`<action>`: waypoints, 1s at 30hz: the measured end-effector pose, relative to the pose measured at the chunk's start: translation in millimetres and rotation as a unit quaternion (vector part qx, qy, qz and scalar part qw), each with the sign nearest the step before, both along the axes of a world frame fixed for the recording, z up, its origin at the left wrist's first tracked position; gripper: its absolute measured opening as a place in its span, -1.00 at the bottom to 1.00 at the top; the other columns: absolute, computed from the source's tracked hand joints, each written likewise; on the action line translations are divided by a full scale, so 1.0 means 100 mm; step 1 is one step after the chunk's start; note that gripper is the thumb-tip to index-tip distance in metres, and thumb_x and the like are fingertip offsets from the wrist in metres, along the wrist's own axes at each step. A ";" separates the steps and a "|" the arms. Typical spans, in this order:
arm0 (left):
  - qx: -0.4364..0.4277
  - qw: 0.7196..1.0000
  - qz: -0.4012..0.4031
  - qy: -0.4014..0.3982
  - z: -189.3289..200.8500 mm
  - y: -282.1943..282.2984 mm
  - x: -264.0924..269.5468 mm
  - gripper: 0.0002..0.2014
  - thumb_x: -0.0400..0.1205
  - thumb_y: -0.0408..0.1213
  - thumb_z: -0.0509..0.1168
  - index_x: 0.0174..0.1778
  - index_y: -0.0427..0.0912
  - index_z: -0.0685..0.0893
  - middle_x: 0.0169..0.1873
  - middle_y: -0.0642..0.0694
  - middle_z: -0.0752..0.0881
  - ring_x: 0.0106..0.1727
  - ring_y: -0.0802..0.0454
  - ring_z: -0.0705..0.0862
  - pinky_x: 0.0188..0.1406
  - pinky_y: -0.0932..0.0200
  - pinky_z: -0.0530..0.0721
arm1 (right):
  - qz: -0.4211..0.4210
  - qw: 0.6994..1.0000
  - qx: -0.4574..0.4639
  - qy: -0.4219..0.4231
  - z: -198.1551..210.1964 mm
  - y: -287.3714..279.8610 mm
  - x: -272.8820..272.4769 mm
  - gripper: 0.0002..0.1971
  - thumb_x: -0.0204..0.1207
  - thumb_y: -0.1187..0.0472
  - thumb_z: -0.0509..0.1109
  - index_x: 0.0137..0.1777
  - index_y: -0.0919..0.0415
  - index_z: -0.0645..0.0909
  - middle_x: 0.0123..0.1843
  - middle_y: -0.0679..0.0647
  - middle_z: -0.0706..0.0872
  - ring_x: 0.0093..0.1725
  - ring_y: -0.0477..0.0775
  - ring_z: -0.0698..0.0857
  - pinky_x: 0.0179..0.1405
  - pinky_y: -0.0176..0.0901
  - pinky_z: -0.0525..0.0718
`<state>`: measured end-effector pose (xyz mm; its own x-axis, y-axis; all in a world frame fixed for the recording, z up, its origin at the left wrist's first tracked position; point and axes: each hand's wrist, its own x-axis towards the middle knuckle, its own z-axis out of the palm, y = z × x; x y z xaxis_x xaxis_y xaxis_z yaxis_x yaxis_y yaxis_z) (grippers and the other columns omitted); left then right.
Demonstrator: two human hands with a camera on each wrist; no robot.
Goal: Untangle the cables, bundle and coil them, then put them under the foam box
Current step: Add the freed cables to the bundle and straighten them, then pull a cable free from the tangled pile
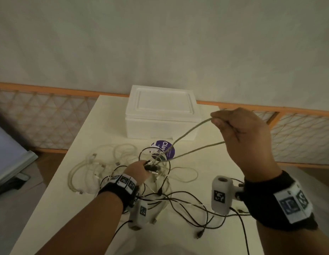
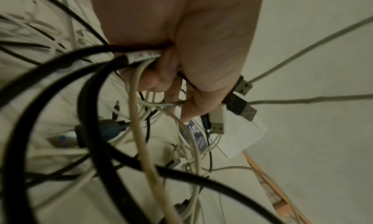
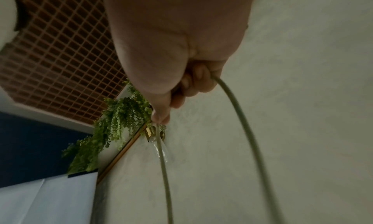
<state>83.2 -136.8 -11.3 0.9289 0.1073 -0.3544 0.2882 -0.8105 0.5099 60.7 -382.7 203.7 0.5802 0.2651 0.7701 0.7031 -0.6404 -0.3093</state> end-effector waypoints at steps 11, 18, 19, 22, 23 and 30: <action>-0.226 0.966 0.115 -0.048 0.30 0.41 -0.18 -0.73 0.33 -0.29 0.60 -0.20 -0.13 0.64 -0.33 -0.01 0.71 -0.28 0.00 0.67 -0.29 0.16 0.58 | -0.286 0.933 -0.183 0.120 -0.23 -0.59 0.23 -0.71 0.48 0.11 0.17 -0.20 0.14 0.74 -0.31 0.05 0.63 -0.29 0.15 0.58 -0.25 -0.08 0.55; -0.474 0.848 0.225 -0.076 0.55 0.44 -0.54 -0.96 0.65 -0.36 0.31 -0.04 -0.23 0.58 -0.56 0.04 0.33 -0.60 0.14 0.27 -0.62 0.23 0.30 | -0.322 0.801 -0.305 0.401 -0.68 -0.39 0.22 -0.49 0.46 -0.02 0.33 0.42 0.06 0.49 0.35 0.12 0.57 0.33 0.21 0.51 0.36 0.13 0.43; -0.489 0.840 0.224 -0.074 0.61 0.38 -0.58 -0.92 0.67 -0.29 0.29 -0.09 -0.20 0.55 -0.58 0.04 0.32 -0.61 0.13 0.25 -0.62 0.22 0.29 | -0.241 0.840 -0.276 0.401 -0.74 -0.22 0.19 -0.37 0.46 -0.09 0.39 0.51 0.07 0.39 0.44 0.11 0.51 0.41 0.19 0.47 0.40 0.06 0.41; -0.561 0.796 0.216 -0.073 0.81 0.18 -0.67 -0.79 0.70 -0.22 0.25 -0.25 -0.13 0.44 -0.62 0.02 0.28 -0.63 0.10 0.19 -0.63 0.24 0.26 | 0.072 0.863 -0.195 0.462 -0.83 0.51 -0.02 0.00 0.22 -0.34 0.51 0.62 -0.01 0.20 0.54 -0.05 0.42 0.52 -0.03 0.39 0.49 -0.12 0.35; -0.582 0.781 0.213 -0.075 0.88 0.12 -0.69 -0.72 0.67 -0.19 0.26 -0.35 -0.11 0.42 -0.63 0.01 0.25 -0.64 0.10 0.18 -0.64 0.25 0.25 | 0.151 0.832 -0.189 0.500 -0.88 0.77 -0.10 0.03 0.17 -0.34 0.54 0.61 -0.03 0.19 0.50 -0.09 0.46 0.47 -0.13 0.43 0.45 -0.19 0.40; -0.693 0.665 0.252 -0.118 0.98 0.49 -0.93 -0.51 0.66 -0.03 0.11 -0.63 -0.06 0.39 -0.67 0.00 0.28 -0.65 0.11 0.29 -0.55 0.22 0.49 | 0.263 0.744 -0.296 0.537 -1.45 1.10 -0.15 -0.91 0.51 0.18 0.36 -0.04 0.17 0.57 -0.36 -0.09 0.69 -0.41 -0.20 0.62 -0.30 -0.40 0.55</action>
<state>-10.1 -88.1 86.3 0.9463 0.1474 -0.2878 0.1246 0.6549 0.7454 45.4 -272.7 59.1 0.4721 0.7821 -0.4068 0.4554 -0.6115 -0.6471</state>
